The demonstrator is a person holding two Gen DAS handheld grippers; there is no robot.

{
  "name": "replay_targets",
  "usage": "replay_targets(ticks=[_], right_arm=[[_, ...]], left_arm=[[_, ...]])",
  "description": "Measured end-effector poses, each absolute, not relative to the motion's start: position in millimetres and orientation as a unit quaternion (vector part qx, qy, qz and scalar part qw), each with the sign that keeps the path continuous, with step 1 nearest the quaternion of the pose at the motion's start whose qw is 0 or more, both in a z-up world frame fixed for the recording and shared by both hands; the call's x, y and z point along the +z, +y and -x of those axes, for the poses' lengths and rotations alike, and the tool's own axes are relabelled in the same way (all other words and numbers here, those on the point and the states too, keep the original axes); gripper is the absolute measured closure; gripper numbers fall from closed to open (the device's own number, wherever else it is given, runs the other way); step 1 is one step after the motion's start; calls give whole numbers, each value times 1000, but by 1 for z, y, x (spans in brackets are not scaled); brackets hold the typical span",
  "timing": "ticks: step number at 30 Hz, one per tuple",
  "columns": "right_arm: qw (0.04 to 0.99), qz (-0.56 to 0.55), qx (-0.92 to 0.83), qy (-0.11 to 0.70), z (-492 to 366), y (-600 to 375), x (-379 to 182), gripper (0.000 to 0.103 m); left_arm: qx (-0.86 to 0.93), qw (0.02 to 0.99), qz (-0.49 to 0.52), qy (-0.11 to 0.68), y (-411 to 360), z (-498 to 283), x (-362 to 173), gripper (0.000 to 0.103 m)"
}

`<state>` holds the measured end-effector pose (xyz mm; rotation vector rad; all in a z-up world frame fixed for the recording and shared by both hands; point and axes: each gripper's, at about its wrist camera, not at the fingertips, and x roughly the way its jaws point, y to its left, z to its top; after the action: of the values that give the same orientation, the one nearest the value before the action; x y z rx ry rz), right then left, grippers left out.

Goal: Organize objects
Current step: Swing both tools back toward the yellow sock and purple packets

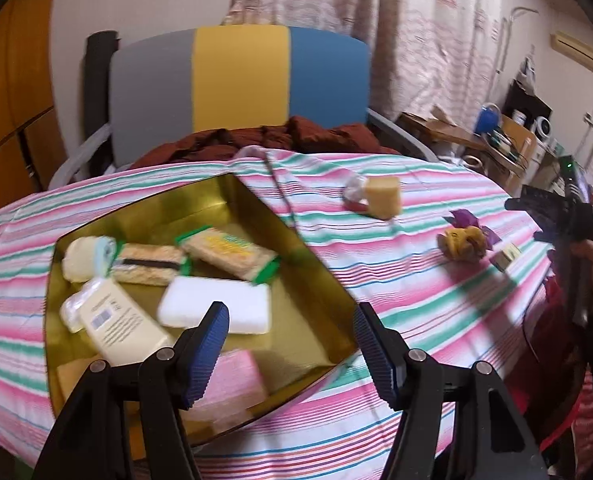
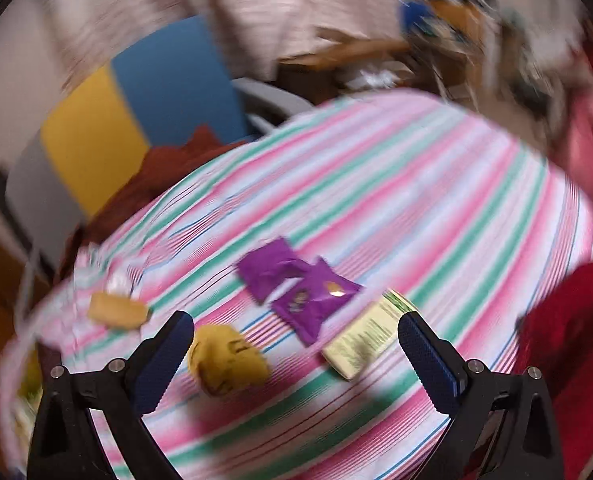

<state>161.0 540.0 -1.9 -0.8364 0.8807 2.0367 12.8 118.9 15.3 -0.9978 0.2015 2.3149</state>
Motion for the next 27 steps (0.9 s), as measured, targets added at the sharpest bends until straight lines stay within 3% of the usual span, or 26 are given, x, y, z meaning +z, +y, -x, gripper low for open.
replay_targets(ticks=[3, 22, 27], right_arm=[[380, 293, 781, 399, -177, 555, -7, 0], [348, 251, 793, 433, -184, 553, -4, 0], [339, 243, 789, 452, -187, 555, -7, 0]], left_arm=[[863, 325, 377, 88, 140, -15, 17, 38], [768, 466, 422, 120, 323, -14, -12, 37], [749, 486, 437, 108, 360, -7, -21, 24]])
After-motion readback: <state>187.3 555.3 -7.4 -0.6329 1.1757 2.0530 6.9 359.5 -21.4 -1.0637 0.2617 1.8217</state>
